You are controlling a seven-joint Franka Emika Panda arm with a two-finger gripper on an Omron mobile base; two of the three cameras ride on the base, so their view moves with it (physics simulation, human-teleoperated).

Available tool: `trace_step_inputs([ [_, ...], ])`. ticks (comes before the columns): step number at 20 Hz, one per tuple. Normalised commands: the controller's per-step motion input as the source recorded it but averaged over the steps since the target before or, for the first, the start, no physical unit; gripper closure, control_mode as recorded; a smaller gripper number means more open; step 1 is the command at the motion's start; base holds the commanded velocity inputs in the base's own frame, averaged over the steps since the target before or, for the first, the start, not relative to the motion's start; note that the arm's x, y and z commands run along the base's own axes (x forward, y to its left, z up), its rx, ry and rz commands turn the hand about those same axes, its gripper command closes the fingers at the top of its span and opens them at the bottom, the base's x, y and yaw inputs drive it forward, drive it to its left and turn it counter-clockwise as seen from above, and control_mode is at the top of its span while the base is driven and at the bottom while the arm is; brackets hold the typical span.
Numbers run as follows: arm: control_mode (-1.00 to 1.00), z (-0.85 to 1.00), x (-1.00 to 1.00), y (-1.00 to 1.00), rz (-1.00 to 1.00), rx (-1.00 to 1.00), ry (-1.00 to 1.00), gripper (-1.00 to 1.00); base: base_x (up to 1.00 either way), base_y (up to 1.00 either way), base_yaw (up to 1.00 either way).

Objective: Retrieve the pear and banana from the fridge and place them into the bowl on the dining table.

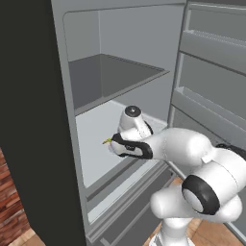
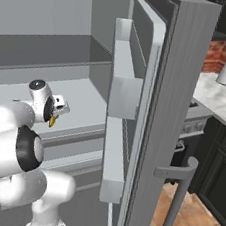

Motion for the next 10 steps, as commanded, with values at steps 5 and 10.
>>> trace_step_inputs([
  [5,-1.0,0.42,-1.0,-0.14,0.0,0.0,-0.22,1.0,0.0,0.0,0.0],
  [10,-1.0,1.0,-0.97,-0.25,0.0,0.04,-0.08,1.0,0.0,0.0,0.0],
])
